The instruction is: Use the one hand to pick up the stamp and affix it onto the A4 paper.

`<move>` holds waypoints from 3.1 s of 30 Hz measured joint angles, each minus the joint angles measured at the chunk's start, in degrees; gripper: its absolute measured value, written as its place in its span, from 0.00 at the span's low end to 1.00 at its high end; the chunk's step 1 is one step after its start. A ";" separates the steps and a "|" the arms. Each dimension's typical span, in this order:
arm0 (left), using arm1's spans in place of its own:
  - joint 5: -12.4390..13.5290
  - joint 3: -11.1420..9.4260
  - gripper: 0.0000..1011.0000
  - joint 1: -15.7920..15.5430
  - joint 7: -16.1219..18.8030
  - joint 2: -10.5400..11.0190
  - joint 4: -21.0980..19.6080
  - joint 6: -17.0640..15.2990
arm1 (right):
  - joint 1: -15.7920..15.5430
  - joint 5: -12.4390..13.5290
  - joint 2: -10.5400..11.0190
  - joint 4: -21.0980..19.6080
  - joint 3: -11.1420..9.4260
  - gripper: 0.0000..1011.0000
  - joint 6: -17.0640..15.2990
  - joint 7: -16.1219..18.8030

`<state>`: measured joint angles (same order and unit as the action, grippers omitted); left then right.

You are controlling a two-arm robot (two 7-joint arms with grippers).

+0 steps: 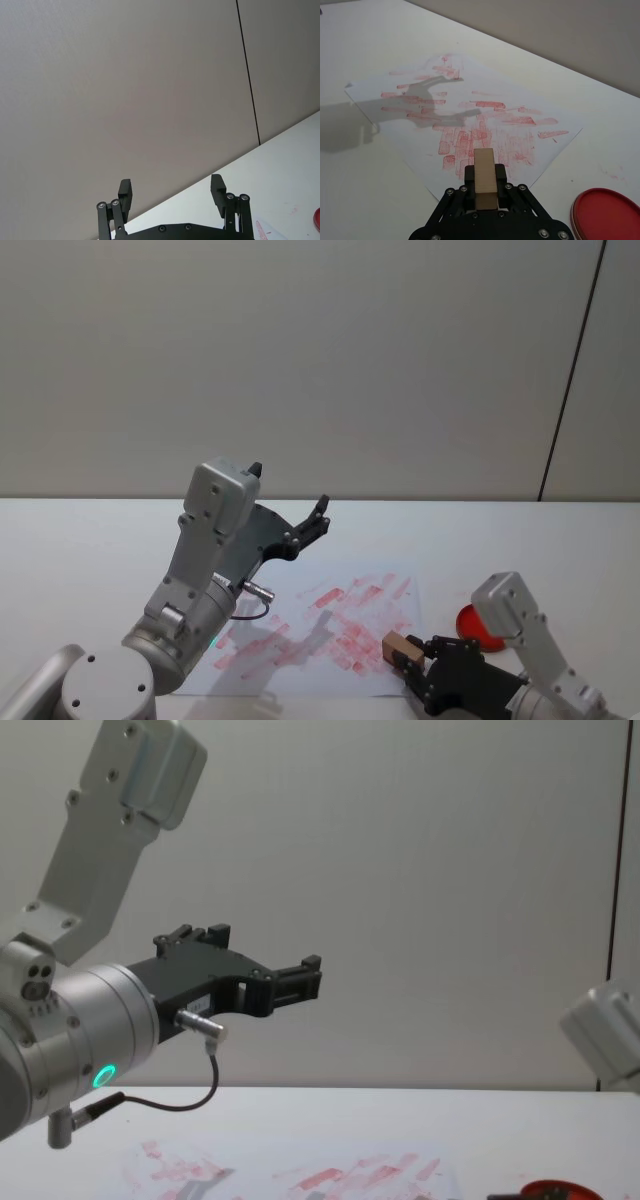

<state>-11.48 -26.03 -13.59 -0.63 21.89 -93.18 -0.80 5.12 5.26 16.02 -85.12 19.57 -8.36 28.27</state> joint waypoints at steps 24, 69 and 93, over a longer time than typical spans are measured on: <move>0.00 0.00 0.99 0.00 0.00 0.00 0.00 0.00 | 0.34 -1.70 0.07 0.59 0.75 0.21 -0.63 0.92; 0.00 0.00 0.99 0.00 0.00 0.00 0.00 0.00 | 1.33 4.40 4.50 1.81 -5.14 0.21 1.92 -6.11; 0.00 0.00 0.99 0.00 0.00 0.00 0.00 0.00 | 1.91 6.01 4.69 3.20 -5.59 0.67 1.57 -5.72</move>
<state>-11.48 -26.02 -13.59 -0.62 21.89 -93.18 -0.80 7.03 11.27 20.71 -81.93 13.98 -6.79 22.56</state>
